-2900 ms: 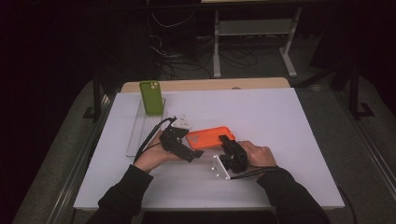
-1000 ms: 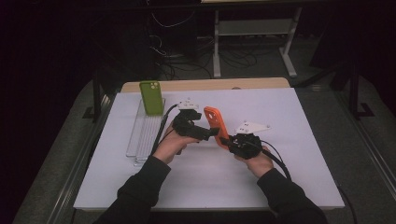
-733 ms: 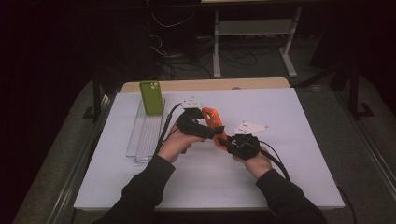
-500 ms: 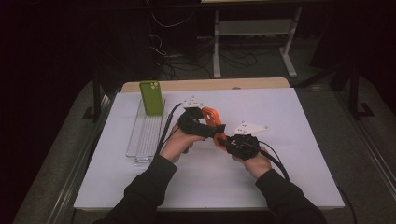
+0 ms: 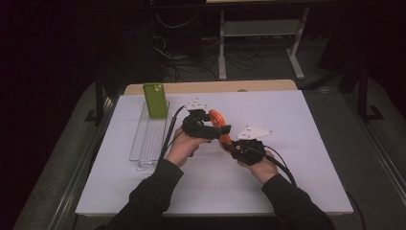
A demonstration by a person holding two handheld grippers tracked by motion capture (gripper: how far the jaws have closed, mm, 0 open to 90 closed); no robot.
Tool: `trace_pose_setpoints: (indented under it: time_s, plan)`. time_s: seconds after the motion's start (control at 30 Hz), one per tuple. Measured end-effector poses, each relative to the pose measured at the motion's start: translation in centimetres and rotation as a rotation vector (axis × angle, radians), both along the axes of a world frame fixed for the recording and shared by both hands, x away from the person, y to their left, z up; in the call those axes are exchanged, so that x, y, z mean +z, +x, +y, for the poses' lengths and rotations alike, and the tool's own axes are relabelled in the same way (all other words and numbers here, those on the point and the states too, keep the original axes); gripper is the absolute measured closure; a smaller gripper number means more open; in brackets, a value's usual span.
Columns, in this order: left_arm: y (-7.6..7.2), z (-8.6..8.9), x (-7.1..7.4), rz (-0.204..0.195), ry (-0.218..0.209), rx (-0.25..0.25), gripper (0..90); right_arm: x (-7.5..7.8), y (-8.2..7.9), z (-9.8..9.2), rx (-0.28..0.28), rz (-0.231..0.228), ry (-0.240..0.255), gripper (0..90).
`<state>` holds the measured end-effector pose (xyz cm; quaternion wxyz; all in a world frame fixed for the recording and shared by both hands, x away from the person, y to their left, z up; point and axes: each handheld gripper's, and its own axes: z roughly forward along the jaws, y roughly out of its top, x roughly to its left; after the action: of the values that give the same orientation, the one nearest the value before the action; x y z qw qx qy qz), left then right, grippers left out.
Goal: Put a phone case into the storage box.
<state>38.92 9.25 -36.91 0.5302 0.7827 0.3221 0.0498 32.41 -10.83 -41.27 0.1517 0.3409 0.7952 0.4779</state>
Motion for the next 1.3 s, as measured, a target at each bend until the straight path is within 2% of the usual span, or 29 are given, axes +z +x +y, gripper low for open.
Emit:
trace_pose_setpoints:
  time_s: [0.07, 0.13, 0.23, 0.4, 0.47, 0.53, 0.63, 0.7, 0.83, 0.87, 0.97, 1.07, 1.3]
  plan:
    - [0.1, 0.2, 0.1, 0.003, -0.002, 0.007, 13.9, 0.0, 0.1, 0.0, -0.005, 0.000, -0.002, 60.3]
    - [0.4, 0.6, 0.5, 0.002, 0.002, 0.025, 14.0, 0.1, 0.1, -0.3, -0.003, 0.011, -0.011, 50.1]
    - [1.1, 1.8, 1.5, -0.016, 0.029, 0.054, 14.0, 0.2, -0.2, -1.2, -0.011, 0.030, -0.030, 37.0]
    - [2.1, 4.2, 3.7, -0.055, 0.084, 0.143, 14.0, 0.3, -0.6, -3.1, -0.034, 0.051, -0.044, 21.7]
    - [2.5, 5.3, 4.5, -0.073, 0.102, 0.177, 14.0, 0.1, -0.9, -3.8, -0.058, 0.039, -0.054, 14.8]
    - [2.8, 6.4, 5.4, -0.091, 0.112, 0.218, 13.9, -0.1, -1.2, -4.4, -0.071, 0.039, -0.062, 11.9]
    - [3.3, 7.8, 6.5, -0.108, 0.115, 0.284, 13.9, -0.6, -1.6, -5.3, -0.099, 0.049, -0.086, 0.0]
    - [3.6, 8.8, 7.2, -0.123, 0.147, 0.325, 13.9, -0.7, -1.9, -5.8, -0.108, 0.066, -0.089, 0.0]
    - [4.1, 10.5, 8.1, -0.146, 0.183, 0.412, 13.9, -0.7, -2.4, -6.9, -0.116, 0.053, -0.096, 0.0]
    - [4.2, 10.9, 8.2, -0.151, 0.206, 0.431, 13.9, -0.7, -2.5, -7.0, -0.119, 0.051, -0.097, 0.0]
    - [4.7, 12.1, 8.4, -0.160, 0.233, 0.495, 13.9, -0.8, -2.7, -7.5, -0.126, 0.062, -0.098, 0.0]
    - [5.1, 13.2, 8.3, -0.157, 0.257, 0.564, 13.9, -0.9, -2.8, -7.8, -0.131, 0.067, -0.101, 0.0]
    - [6.6, 14.8, 7.1, -0.101, 0.348, 0.674, 13.8, -1.0, -2.9, -8.0, -0.132, 0.068, -0.099, 0.0]
